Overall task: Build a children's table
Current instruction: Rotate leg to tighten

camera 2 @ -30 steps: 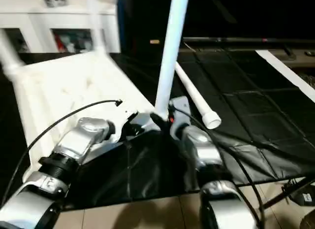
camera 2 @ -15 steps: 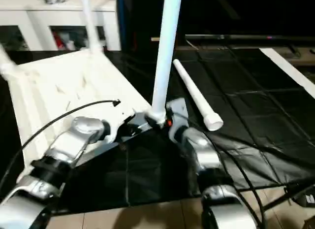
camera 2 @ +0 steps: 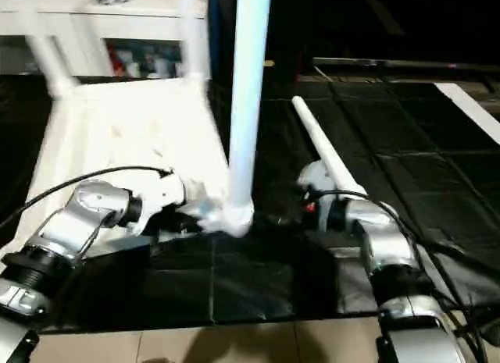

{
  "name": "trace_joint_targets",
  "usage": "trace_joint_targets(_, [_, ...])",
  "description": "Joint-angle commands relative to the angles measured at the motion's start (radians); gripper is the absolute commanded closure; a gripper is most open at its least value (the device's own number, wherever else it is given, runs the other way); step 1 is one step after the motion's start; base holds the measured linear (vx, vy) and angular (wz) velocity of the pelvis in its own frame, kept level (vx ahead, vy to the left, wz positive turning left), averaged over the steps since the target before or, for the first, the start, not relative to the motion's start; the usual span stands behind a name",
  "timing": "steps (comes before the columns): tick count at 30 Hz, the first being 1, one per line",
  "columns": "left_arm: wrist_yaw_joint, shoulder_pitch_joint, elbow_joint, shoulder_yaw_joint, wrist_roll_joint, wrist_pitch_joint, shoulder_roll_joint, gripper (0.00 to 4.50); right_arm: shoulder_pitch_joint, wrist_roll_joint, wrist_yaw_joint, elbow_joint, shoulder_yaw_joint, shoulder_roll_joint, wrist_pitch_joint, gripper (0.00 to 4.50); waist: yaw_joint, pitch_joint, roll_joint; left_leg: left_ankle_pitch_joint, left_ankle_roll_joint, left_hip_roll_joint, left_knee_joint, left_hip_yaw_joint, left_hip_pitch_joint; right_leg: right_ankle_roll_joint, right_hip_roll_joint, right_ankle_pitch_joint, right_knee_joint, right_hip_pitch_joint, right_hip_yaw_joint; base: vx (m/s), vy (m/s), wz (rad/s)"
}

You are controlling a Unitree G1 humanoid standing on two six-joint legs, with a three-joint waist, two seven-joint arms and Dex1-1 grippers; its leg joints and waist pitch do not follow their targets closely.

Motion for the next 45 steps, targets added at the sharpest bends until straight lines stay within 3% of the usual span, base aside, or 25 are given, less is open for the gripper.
trace_joint_targets(1, [-0.099, -0.023, 0.027, -0.082, 0.023, -0.065, 0.005, 4.5, -0.035, -0.017, 0.097, -0.022, 0.049, -0.016, -0.004, 0.04, -0.001, -0.062, 0.007, -0.227, 0.066, 0.038, -0.057, 0.001, 0.005, -0.221, -0.064, -0.238, -0.065, 0.055, 0.047, 0.0, 0.0, 0.0])
trace_joint_targets(3, [-0.115, -0.029, 0.037, -0.089, 0.024, -0.082, 0.005, 4.5, -0.043, -0.028, 0.113, -0.016, 0.069, -0.013, -0.014, 0.04, 0.004, -0.061, 0.002, -0.231, 0.058, 0.04, -0.058, 0.0, 0.006, -0.214, -0.068, -0.255, -0.067, 0.055, 0.047, 0.0, 0.0, 0.0])
trace_joint_targets(4, [-0.13, -0.034, 0.042, -0.094, 0.023, -0.095, 0.002, 4.5, -0.053, -0.041, 0.118, -0.002, 0.083, -0.005, -0.027, 0.04, 0.01, -0.062, 0.006, -0.23, 0.051, 0.041, -0.058, 0.0, 0.008, -0.211, -0.071, -0.263, -0.066, 0.053, 0.049, 0.0, 0.0, 0.0])
trace_joint_targets(8, [-0.15, -0.045, 0.053, -0.101, 0.026, -0.116, -0.008, 4.5, -0.071, -0.061, 0.134, 0.035, 0.105, 0.011, -0.055, 0.04, 0.015, -0.063, 0.005, -0.223, 0.04, 0.041, -0.058, 0.001, 0.007, -0.21, -0.07, -0.255, -0.063, 0.053, 0.048, 0.0, 0.0, 0.0])
trace_joint_targets(24, [-0.159, -0.059, 0.099, -0.11, 0.035, -0.168, -0.024, 4.5, -0.09, -0.061, 0.177, 0.097, 0.123, 0.032, -0.068, 1.59, 0.017, -0.066, 0.004, -0.21, 0.043, 0.042, -0.056, 0.001, 0.005, -0.213, -0.071, -0.23, -0.059, 0.057, 0.046, 0.0, 0.0, 0.0])
trace_joint_targets(31, [-0.136, -0.068, 0.135, -0.105, 0.041, -0.177, -0.033, 4.5, -0.083, -0.06, 0.19, 0.102, 0.132, 0.034, -0.067, 1.81, 0.017, -0.064, 0.007, -0.231, 0.035, 0.042, -0.057, 0.001, 0.007, -0.207, -0.072, -0.264, -0.063, 0.057, 0.044, 0.0, 0.0, 0.0])
trace_joint_targets(36, [-0.027, -0.086, 0.174, -0.026, -0.01, -0.055, -0.101, 4.5, -0.056, -0.029, 0.137, 0.071, 0.104, 0.059, 0.009, 1.83, 0.018, -0.062, 0.006, -0.233, 0.033, 0.043, -0.056, 0.002, 0.009, -0.21, -0.07, -0.268, -0.064, 0.056, 0.043, 0.0, 0.0, 0.0])
trace_joint_targets(37, [0.028, -0.096, 0.189, 0.0, -0.019, -0.034, -0.125, 4.5, -0.046, -0.023, 0.096, 0.063, 0.091, 0.072, 0.022, 1.83, 0.019, -0.062, 0.016, -0.247, 0.027, 0.043, -0.057, 0.002, 0.009, -0.21, -0.071, -0.275, -0.066, 0.056, 0.044, 0.0, 0.0, 0.0])
trace_joint_targets(38, [0.065, -0.103, 0.2, 0.015, -0.023, -0.022, -0.14, 4.5, -0.039, -0.02, 0.07, 0.058, 0.083, 0.081, 0.028, 1.83, 0.019, -0.06, 0.011, -0.27, 0.018, 0.043, -0.058, 0.001, 0.014, -0.204, -0.072, -0.306, -0.07, 0.054, 0.042, 0.0, 0.0, 0.0])
trace_joint_targets(39, [0.092, -0.109, 0.206, 0.026, -0.025, -0.01, -0.15, 4.5, -0.034, -0.022, 0.042, 0.056, 0.079, 0.088, 0.036, 1.83, 0.018, -0.061, 0.008, -0.28, 0.014, 0.042, -0.059, -0.002, 0.01, -0.191, -0.075, -0.339, -0.073, 0.059, 0.04, 0.0, 0.0, 0.0])
trace_joint_targets(40, [0.177, -0.123, 0.217, 0.061, -0.037, 0.035, -0.183, 4.5, -0.019, -0.034, -0.069, 0.053, 0.063, 0.118, 0.057, 1.83, 0.014, -0.06, 0.008, -0.276, 0.009, 0.041, -0.06, -0.002, 0.007, -0.182, -0.074, -0.344, -0.072, 0.059, 0.042, 0.0, 0.0, 0.0])
trace_joint_targets(41, [0.214, -0.128, 0.215, 0.08, -0.046, 0.063, -0.2, 4.5, -0.012, -0.04, -0.132, 0.053, 0.053, 0.136, 0.066, 1.83, 0.008, -0.058, 0.009, -0.301, -0.001, 0.041, -0.062, -0.006, 0.011, -0.169, -0.076, -0.391, -0.078, 0.055, 0.039, 0.0, 0.0, 0.0])
trace_joint_targets(42, [0.264, -0.133, 0.203, 0.103, -0.056, 0.107, -0.224, 4.5, -0.004, -0.042, -0.204, 0.045, 0.041, 0.164, 0.094, 1.83, 0.001, -0.057, 0.006, -0.302, -0.009, 0.037, -0.063, -0.009, 0.007, -0.15, -0.078, -0.43, -0.081, 0.059, 0.037, 0.0, 0.0, 0.0])
trace_joint_targets(43, [0.313, -0.135, 0.177, 0.129, -0.066, 0.162, -0.253, 4.5, -0.003, -0.039, -0.293, 0.037, 0.023, 0.203, 0.138, 1.83, -0.009, -0.057, 0.002, -0.296, -0.008, 0.033, -0.064, -0.01, 0.0, -0.127, -0.077, -0.465, -0.086, 0.063, 0.034, 0.0, 0.0, 0.0])
trace_joint_targets(45, [0.346, -0.133, 0.152, 0.146, -0.073, 0.206, -0.275, 4.5, -0.008, -0.036, -0.354, 0.033, 0.01, 0.238, 0.163, 1.83, -0.021, -0.057, 0.002, -0.286, -0.002, 0.031, -0.062, -0.011, 0.001, -0.112, -0.079, -0.496, -0.093, 0.059, 0.032, 0.0, 0.0, 0.0])
